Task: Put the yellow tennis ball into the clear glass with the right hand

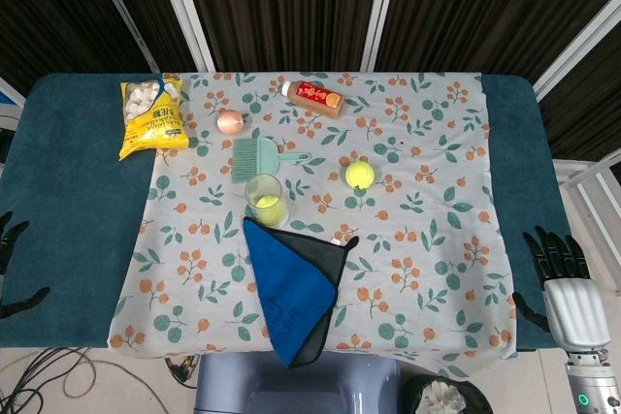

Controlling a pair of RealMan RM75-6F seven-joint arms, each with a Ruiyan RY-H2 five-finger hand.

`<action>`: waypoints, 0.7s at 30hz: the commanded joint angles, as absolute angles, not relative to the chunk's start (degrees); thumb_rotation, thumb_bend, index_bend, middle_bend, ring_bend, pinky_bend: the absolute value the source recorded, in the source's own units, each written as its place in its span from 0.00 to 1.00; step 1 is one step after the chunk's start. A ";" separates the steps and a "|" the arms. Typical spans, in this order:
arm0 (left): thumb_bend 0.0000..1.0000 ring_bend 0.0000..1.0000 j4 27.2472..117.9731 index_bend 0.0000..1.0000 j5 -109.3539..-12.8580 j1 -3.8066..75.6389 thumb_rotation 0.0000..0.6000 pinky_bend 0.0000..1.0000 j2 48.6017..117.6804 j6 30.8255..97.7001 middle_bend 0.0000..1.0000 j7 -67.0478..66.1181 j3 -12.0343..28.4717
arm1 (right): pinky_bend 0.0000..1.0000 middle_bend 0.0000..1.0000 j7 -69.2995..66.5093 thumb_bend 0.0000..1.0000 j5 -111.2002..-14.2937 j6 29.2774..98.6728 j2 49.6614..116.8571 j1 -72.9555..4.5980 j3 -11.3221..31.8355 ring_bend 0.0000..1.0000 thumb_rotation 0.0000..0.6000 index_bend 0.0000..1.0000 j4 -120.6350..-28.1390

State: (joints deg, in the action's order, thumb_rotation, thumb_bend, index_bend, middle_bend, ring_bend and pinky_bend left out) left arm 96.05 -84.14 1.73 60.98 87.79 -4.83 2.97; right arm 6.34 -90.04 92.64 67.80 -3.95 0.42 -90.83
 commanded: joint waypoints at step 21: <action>0.00 0.00 96.27 0.13 -84.71 1.86 1.00 0.05 61.30 87.53 0.00 -6.75 2.42 | 0.00 0.03 5.03 0.33 -90.28 91.50 67.03 -3.31 0.77 0.05 1.00 0.00 -92.75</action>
